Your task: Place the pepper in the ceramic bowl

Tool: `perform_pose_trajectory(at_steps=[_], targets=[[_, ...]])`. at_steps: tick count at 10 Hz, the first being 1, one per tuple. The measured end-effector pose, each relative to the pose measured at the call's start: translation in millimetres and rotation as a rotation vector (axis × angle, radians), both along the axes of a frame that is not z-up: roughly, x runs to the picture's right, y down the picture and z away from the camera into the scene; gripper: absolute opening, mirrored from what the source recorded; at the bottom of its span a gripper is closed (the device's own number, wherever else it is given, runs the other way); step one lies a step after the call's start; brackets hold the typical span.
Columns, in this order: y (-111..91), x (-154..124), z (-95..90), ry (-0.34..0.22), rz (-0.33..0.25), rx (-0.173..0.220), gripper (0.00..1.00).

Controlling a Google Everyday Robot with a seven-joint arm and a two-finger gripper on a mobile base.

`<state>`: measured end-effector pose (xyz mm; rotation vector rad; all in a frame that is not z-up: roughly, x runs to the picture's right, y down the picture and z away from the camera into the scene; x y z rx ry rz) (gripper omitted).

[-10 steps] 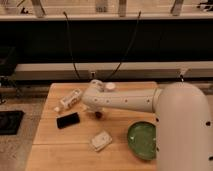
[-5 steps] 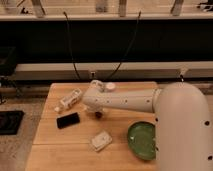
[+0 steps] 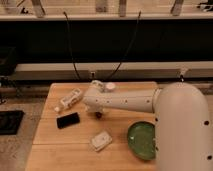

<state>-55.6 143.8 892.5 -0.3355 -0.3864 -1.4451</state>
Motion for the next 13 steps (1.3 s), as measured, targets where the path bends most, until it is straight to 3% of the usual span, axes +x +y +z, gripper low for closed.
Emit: perform_pose_trajectory(at_steps=[2,4,7,9,11,13], targets=[[0.8,0.4,0.4,0.001,0.001,-0.001,0.54],[2.4,1.7,-0.2,0.005,0.006,-0.004,0.31],[1.4,16.9,-6.3,0.01,0.021,-0.005,0.06],[-2.4,17.3,-12.6,0.007,0.032,-0.006,0.05],[-4.5,25.4,-19.8,0.013,0.046,-0.009,0.11],[-9.4,37.4,-27.2,0.014,0.061,-0.008,0.05]])
